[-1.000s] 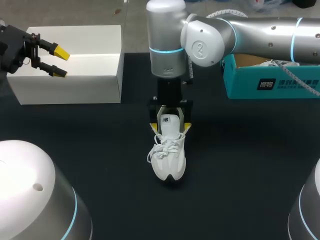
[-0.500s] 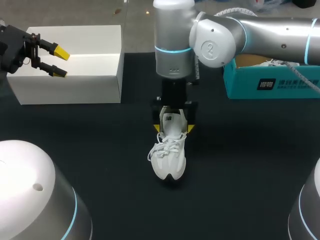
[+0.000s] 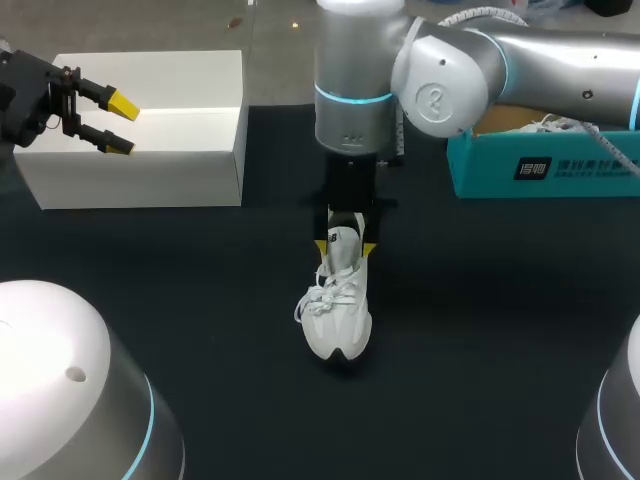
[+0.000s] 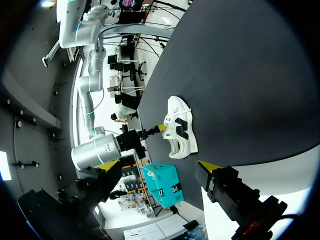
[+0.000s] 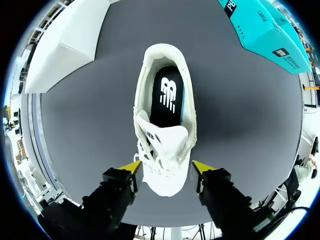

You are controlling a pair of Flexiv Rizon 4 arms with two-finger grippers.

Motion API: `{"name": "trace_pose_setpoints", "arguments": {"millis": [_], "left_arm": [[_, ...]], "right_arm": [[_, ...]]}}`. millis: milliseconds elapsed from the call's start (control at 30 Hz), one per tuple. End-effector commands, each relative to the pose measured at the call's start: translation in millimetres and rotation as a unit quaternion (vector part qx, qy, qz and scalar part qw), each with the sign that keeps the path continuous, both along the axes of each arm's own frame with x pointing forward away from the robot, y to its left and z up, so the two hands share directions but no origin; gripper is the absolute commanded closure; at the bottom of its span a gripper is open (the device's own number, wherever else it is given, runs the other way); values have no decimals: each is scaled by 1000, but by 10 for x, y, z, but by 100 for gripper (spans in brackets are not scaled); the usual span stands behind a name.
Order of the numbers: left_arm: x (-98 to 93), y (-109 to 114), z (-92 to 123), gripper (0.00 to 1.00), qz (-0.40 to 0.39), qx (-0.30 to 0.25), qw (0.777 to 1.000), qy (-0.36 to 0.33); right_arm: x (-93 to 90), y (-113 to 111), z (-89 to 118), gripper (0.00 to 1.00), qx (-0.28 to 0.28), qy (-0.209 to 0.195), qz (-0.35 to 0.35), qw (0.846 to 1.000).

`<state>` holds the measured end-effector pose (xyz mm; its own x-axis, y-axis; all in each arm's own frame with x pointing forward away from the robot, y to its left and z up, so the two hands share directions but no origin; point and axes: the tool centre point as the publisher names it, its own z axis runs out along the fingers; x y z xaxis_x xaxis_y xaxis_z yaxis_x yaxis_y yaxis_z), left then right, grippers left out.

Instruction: Take the shoe out of the shoebox, open the shoe tongue, remove and reinsert the insole, then place the shoe into the shoebox

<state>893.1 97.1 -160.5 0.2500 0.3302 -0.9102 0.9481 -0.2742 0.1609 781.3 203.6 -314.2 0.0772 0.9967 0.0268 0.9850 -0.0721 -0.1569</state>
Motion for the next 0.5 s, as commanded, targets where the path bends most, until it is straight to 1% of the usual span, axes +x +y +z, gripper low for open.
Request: {"name": "trace_pose_setpoints", "arguments": {"millis": [33,133,300,400,500], "left_arm": [[-3,4,3,0,0,1,1000,-1],[-3,4,3,0,0,1,1000,-1],[-3,4,3,0,0,1,1000,-1],[-3,4,3,0,0,1,1000,-1],[-3,4,3,0,0,1,1000,-1]], "right_arm": [[10,-41,-40,100,12,-5,-1,1000],[51,-22,-69,100,15,-4,-1,1000],[86,57,-55,100,24,-8,6,1000],[136,94,-120,100,20,-7,9,1000],[187,70,-190,100,3,-6,4,1000]]}}
